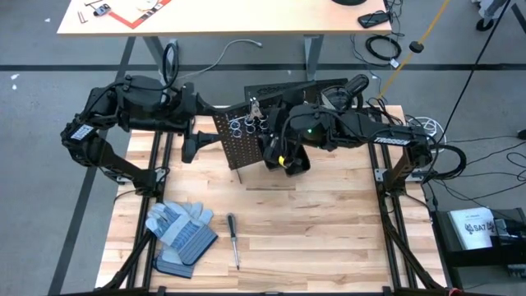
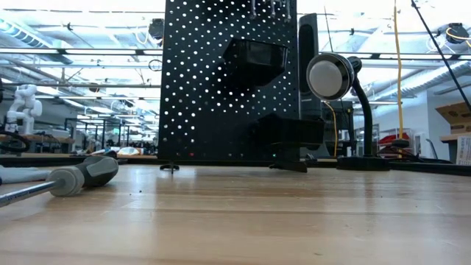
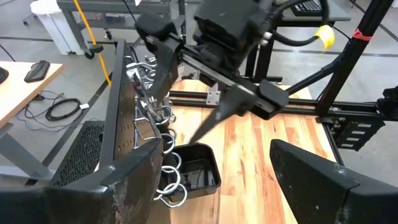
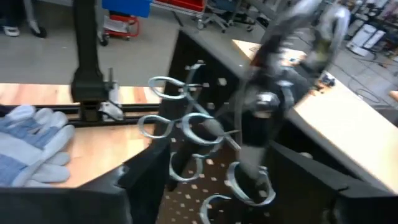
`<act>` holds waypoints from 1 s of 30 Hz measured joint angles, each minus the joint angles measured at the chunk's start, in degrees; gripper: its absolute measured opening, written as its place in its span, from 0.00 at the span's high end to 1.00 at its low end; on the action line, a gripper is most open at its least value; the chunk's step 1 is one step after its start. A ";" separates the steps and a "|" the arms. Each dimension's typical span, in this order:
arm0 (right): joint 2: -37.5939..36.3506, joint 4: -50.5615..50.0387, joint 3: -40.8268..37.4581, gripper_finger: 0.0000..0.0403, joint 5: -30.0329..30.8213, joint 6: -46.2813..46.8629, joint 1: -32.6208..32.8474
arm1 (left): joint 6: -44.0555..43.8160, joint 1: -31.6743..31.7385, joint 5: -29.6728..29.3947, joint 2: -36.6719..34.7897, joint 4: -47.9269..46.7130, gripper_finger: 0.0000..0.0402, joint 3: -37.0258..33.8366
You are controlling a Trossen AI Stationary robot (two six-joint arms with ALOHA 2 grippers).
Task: Hang tools onto peg board
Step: Hang the black pliers on the black pegboard, then hang the gray screwdriver on the black pegboard
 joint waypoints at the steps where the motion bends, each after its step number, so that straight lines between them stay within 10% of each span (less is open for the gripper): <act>1: 0.01 0.07 0.00 0.31 0.03 -0.08 0.26 | -0.02 0.00 -0.01 0.00 0.00 0.24 0.00; 20: -0.26 5.05 0.13 0.25 22.85 -15.41 10.37 | 0.00 0.00 -1.23 0.87 -0.70 0.24 0.00; 30: -0.31 0.21 0.15 0.25 25.70 -9.13 23.12 | 0.04 -1.42 -13.31 -0.05 0.19 0.24 -6.00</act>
